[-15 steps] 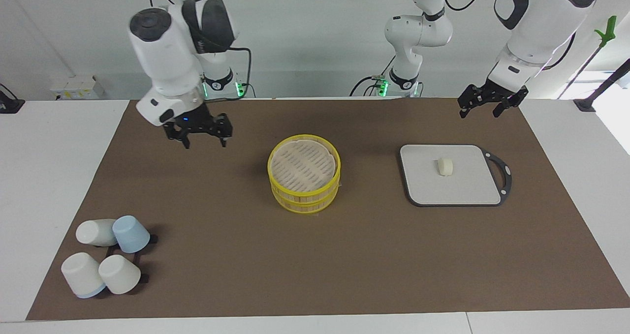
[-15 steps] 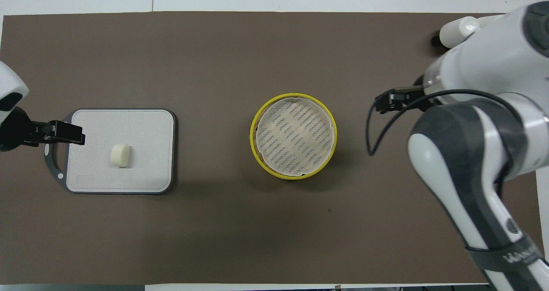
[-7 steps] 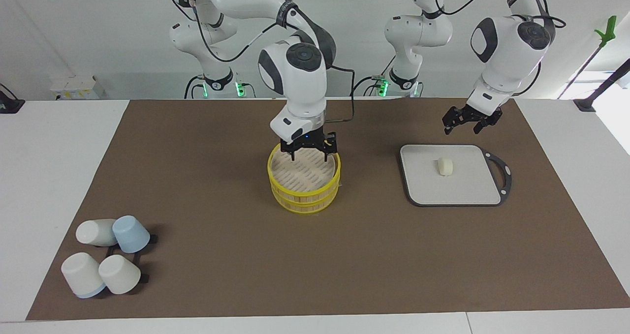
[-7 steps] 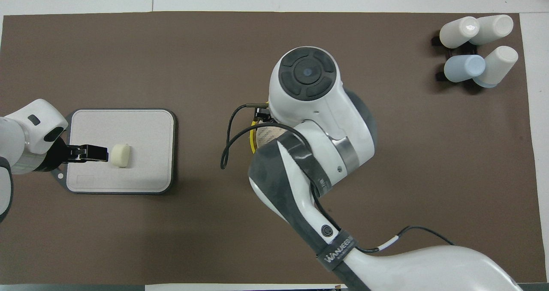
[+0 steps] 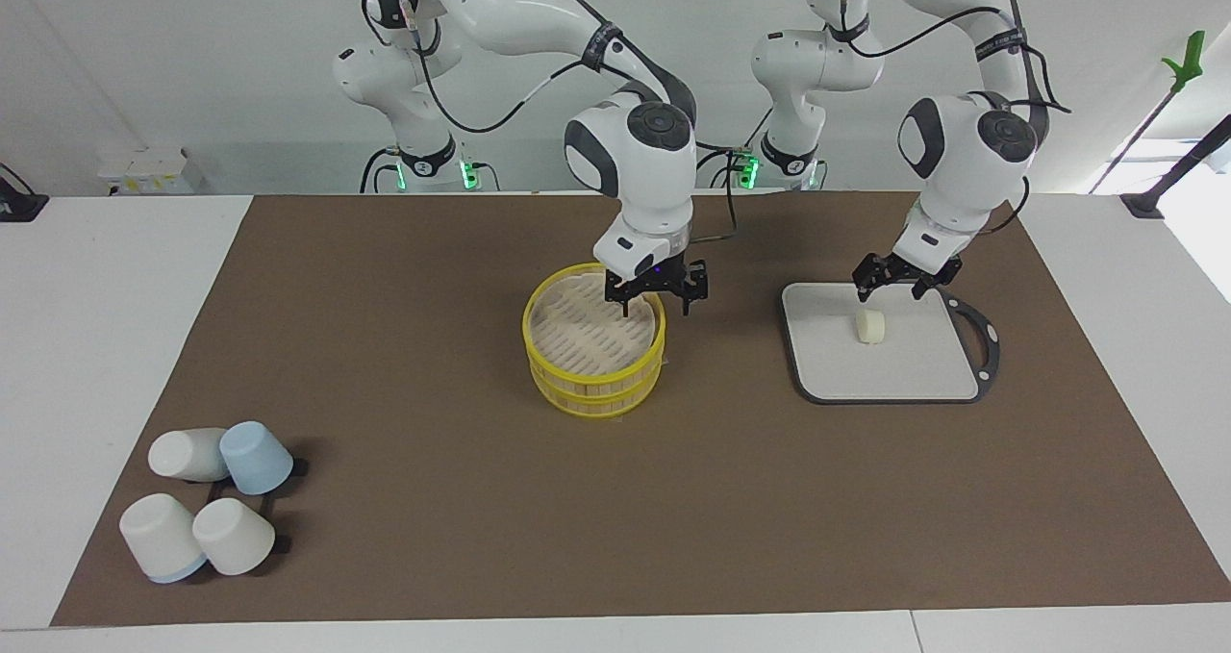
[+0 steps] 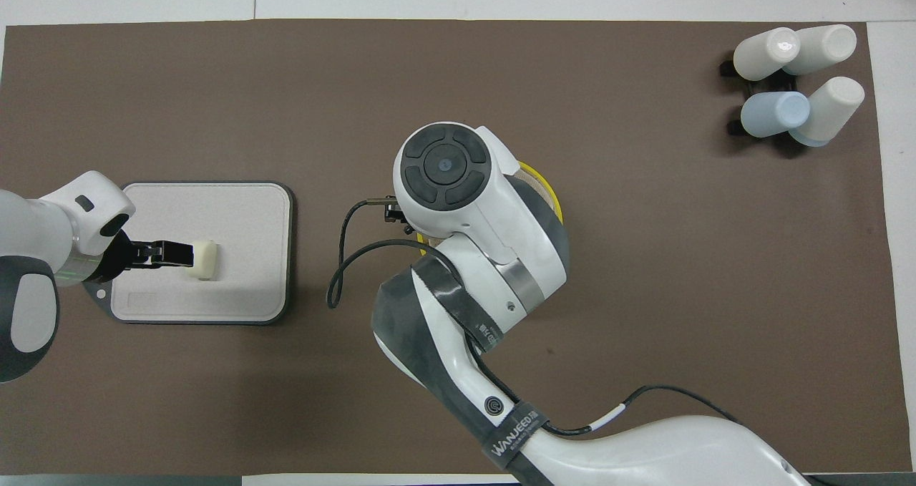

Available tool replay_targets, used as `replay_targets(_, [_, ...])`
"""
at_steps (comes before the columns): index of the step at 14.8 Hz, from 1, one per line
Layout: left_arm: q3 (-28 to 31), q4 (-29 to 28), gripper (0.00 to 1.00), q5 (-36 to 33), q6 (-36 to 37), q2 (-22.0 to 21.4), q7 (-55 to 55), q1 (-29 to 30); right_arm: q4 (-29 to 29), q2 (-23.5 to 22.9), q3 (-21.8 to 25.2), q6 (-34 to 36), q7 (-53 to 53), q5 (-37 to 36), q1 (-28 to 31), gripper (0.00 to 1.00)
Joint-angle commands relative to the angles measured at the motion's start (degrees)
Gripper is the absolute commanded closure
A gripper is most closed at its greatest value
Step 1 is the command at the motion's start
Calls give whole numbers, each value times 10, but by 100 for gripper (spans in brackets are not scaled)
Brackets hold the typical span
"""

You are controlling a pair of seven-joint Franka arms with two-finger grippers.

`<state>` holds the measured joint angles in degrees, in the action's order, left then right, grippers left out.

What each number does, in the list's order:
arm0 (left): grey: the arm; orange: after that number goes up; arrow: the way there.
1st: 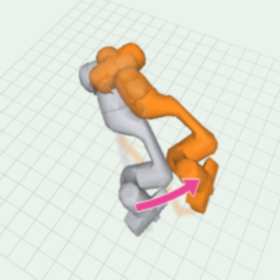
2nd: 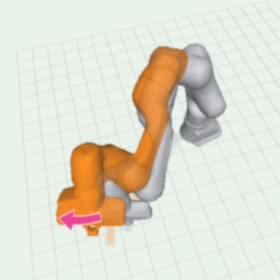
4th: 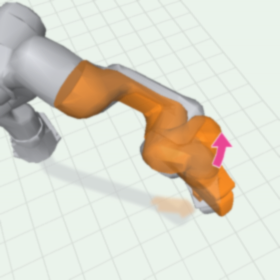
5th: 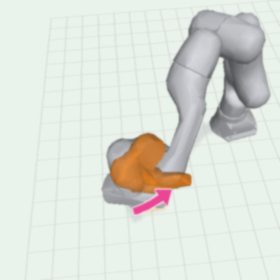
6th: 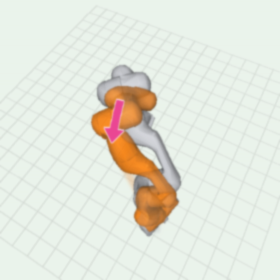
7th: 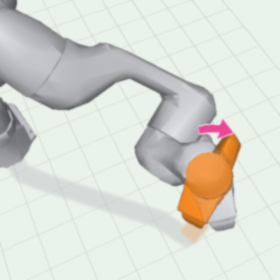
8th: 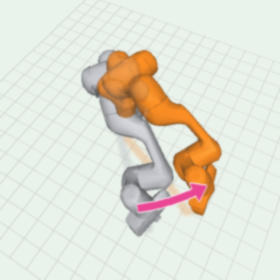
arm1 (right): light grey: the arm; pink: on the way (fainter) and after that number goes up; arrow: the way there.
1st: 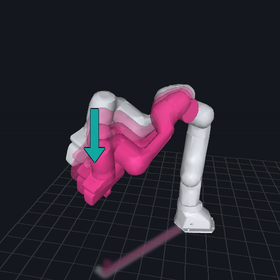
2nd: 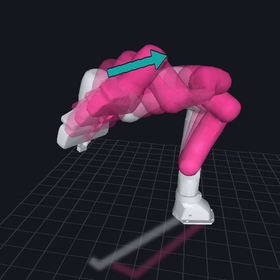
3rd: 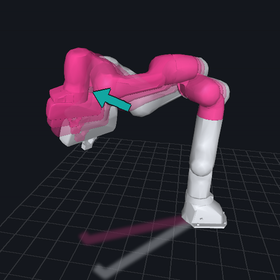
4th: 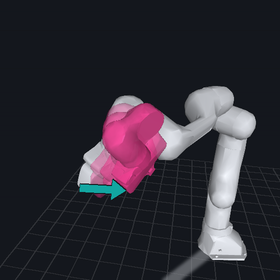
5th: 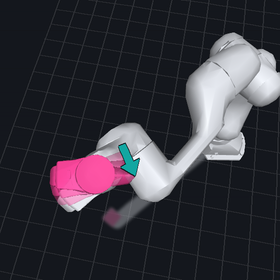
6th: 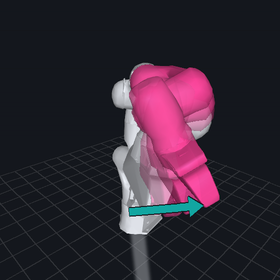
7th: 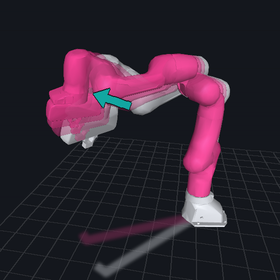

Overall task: Place bun in steamer
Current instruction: 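Lift the lid with the right gripper while the left gripper raises the bun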

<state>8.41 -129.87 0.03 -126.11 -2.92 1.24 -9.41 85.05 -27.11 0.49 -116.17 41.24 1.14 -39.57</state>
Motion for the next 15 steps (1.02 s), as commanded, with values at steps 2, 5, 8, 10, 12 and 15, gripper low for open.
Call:
replay_targets(2, [-1,-19,0,2,-63,34,40,4,33,8,3,-29,5,1,-1,5])
replay_targets(5, [-1,-45,0,2,-100,37,52,6,38,7,3,-26,6,1,-2,34])
replay_targets(8, [-1,-56,0,2,-118,43,52,5,37,4,3,-22,5,-10,-9,100])
replay_targets(10, [-1,-57,0,2,-119,45,52,5,35,4,2,-19,-2,-54,-9,100])
replay_targets(12, [-1,-57,1,3,-130,50,51,4,25,4,2,-11,-3,-54,-8,100])
replay_targets(15, [-2,-57,12,3,-142,56,51,4,-3,-1,2,22,-7,-61,-1,100])
